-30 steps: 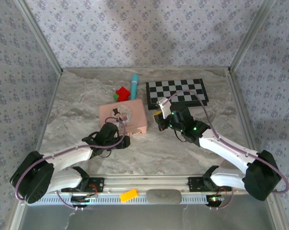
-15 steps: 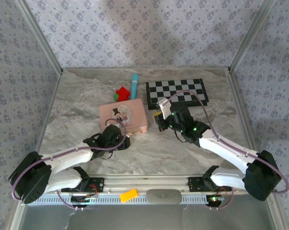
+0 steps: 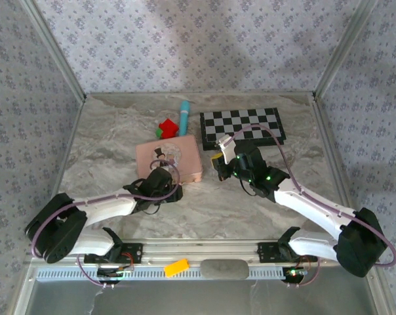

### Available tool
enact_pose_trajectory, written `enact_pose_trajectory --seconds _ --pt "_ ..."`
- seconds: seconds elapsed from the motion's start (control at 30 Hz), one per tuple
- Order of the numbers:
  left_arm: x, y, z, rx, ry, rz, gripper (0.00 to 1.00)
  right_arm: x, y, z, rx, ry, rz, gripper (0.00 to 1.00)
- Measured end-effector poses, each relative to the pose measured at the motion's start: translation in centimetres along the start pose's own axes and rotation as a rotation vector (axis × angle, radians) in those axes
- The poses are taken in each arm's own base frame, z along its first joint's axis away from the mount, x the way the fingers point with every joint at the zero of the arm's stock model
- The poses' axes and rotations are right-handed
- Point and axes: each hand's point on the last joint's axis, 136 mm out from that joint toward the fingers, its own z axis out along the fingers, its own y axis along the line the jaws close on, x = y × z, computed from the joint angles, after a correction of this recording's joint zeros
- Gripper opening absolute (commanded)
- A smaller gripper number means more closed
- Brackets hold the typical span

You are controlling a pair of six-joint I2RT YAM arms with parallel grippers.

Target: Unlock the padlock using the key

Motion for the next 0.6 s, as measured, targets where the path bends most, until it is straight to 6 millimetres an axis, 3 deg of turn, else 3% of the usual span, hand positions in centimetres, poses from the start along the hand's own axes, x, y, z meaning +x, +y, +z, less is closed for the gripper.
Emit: enact_pose_trajectory --seconds 0.2,0.6 --pt "-0.2 -0.6 1.1 0.0 0.021 -0.012 0.25 -0.1 0.0 -0.2 0.003 -0.006 0.0 0.0" --pt "-0.6 -1.1 0.1 0.04 -0.004 -0.079 0.01 1.9 -1.0 0.1 0.025 0.011 0.064 0.0"
